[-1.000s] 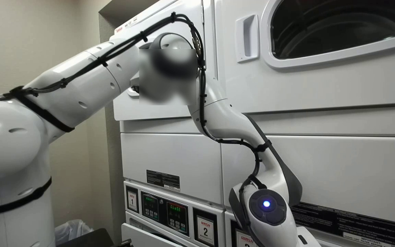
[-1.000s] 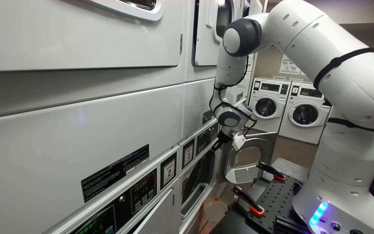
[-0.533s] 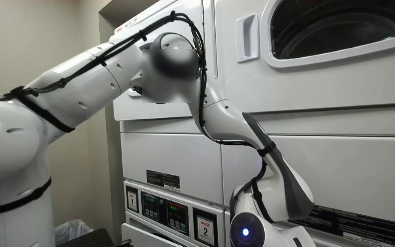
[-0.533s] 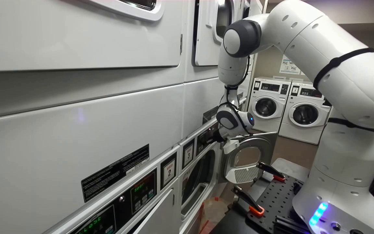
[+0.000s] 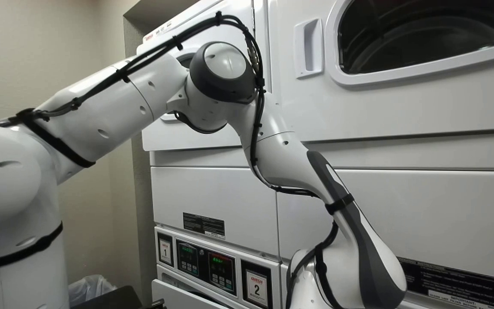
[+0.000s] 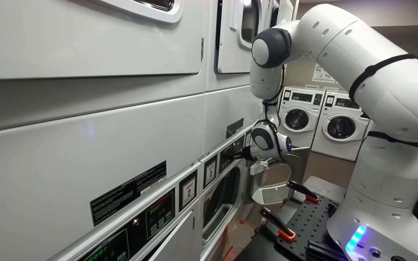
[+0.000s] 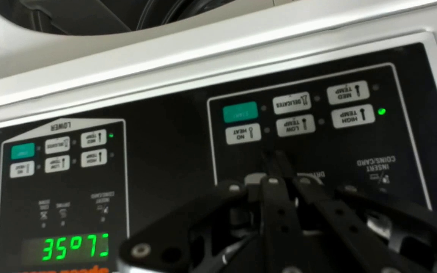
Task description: Press the middle button on the left side of the dishwasher in the middle
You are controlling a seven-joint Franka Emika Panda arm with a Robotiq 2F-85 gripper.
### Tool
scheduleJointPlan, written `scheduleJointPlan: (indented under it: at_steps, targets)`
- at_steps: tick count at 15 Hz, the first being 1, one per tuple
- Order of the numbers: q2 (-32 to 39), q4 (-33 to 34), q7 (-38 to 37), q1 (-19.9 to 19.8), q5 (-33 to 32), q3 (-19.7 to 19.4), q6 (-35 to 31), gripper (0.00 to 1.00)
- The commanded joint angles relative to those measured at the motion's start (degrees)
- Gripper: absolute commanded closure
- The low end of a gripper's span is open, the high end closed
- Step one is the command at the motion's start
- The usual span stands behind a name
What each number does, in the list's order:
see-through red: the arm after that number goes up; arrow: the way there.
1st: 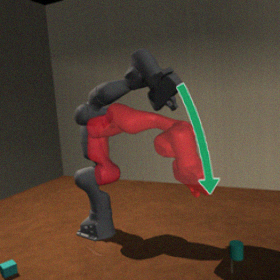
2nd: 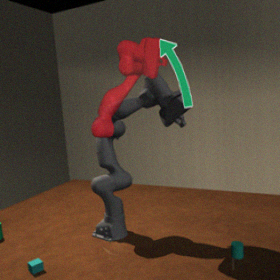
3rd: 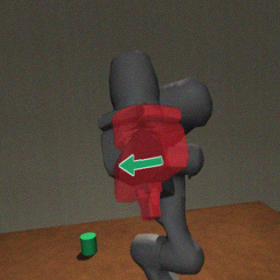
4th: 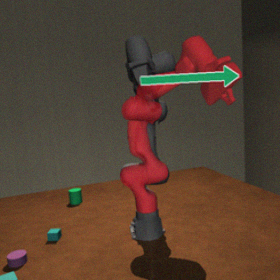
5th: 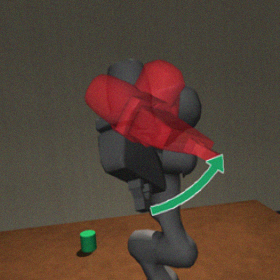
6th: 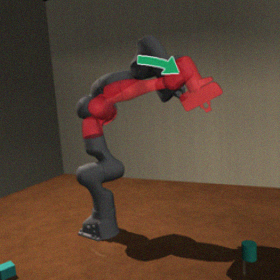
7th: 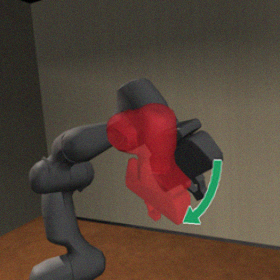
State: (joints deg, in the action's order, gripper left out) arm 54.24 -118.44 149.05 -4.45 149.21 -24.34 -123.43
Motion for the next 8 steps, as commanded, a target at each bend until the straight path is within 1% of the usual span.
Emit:
scheduleJointPlan:
  at_steps: [1, 3, 8]
  targets:
    - [-2.23, -1.2, -0.22, -0.04, -1.04, 1.05, -2.25, 1.0]
    - [-2.77, -1.18, -2.25, 0.97, -4.89, 0.95, -6.42, 1.0]
    - [-3.77, -0.35, -12.64, 3.58, -19.55, 1.02, -19.76, 1.0]
